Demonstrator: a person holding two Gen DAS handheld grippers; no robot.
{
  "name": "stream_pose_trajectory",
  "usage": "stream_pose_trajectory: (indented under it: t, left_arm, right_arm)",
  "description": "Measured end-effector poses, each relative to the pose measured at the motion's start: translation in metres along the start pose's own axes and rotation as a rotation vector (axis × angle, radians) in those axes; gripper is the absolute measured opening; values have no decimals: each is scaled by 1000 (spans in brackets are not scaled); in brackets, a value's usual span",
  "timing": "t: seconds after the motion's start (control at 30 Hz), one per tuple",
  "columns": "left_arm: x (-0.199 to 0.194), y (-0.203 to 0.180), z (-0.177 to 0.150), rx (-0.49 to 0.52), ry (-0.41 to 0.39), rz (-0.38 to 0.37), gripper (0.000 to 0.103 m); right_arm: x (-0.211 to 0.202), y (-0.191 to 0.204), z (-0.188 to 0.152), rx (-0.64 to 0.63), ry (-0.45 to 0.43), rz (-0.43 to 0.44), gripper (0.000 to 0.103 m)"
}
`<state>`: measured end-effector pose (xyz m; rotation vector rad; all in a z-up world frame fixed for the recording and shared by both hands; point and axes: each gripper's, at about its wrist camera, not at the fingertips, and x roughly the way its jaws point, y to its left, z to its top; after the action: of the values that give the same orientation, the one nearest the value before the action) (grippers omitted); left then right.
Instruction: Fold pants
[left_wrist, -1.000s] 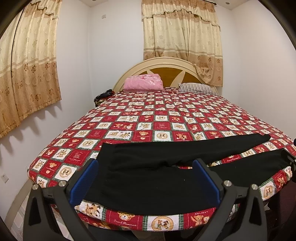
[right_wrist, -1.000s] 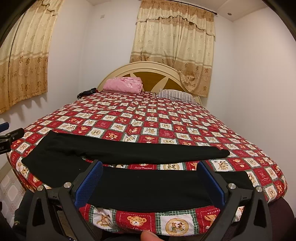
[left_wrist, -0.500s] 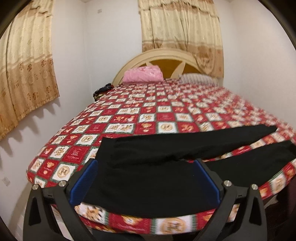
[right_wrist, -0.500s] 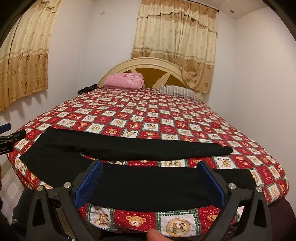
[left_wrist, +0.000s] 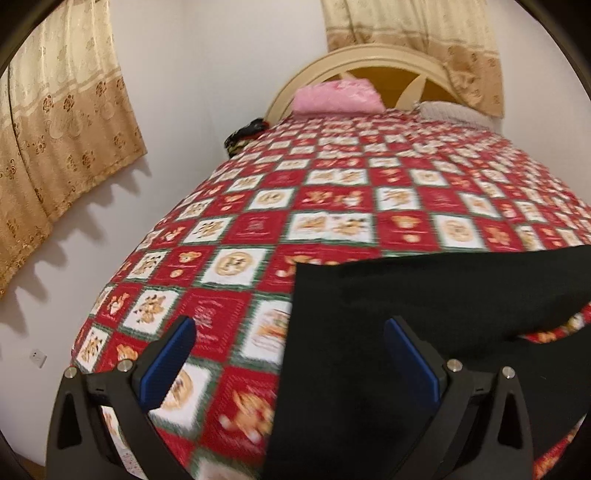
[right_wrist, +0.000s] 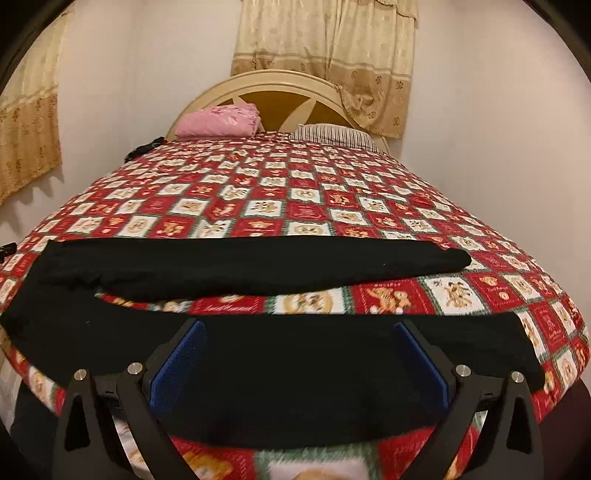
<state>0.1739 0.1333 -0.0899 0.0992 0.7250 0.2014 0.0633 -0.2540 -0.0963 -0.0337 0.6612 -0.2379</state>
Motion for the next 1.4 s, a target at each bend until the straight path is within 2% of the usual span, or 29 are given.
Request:
stream_pose_trajectory:
  t: [0.07, 0.2, 0.27, 0.37, 0.43, 0.53, 0.63, 0.8, 0.97, 1.0, 1.1, 1.2, 1.3, 1.4]
  left_arm:
    - [19, 7, 7, 0, 23, -8, 97]
    - [55, 2, 17, 14, 90, -81, 82]
    - [68, -1, 20, 13, 114, -116, 82]
    - [91, -5, 26, 10, 149, -172, 77]
    - [106, -5, 29, 5, 179, -198, 58]
    - [124, -3, 29, -19, 231, -242, 47]
    - [133, -3, 27, -8, 259, -250, 46]
    - [136, 0, 27, 2, 255, -275, 46]
    - [141, -2, 31, 21, 251, -270, 47]
    - [142, -3, 32, 25, 252, -266, 50]
    - [144, -7, 35, 51, 254, -234, 59]
    - [145, -9, 35, 73, 256, -221, 61]
    - [150, -3, 35, 44, 280, -255, 62]
    - [150, -2, 32, 39, 269, -281, 62]
  right_arm:
    - [14, -4, 6, -14, 7, -3, 97]
    - [39, -8, 17, -56, 50, -12, 78]
    - [50, -17, 22, -42, 81, 13, 72]
    - [58, -29, 28, -44, 90, -13, 67]
    - [63, -39, 32, -53, 102, -36, 64]
    - [72, -62, 39, -39, 128, -64, 57]
    - [82, -94, 48, 5, 145, -94, 56]
    - [100, -154, 63, 96, 186, -151, 57]
    - [140, -214, 75, 233, 257, -126, 57]
    - [150, -222, 77, 247, 272, -108, 57]
    - [178, -236, 80, 254, 308, -90, 57]
    - [200, -244, 83, 252, 348, -57, 57]
    - [222, -248, 87, 230, 385, -41, 57]
    - [240, -256, 86, 244, 440, -5, 58]
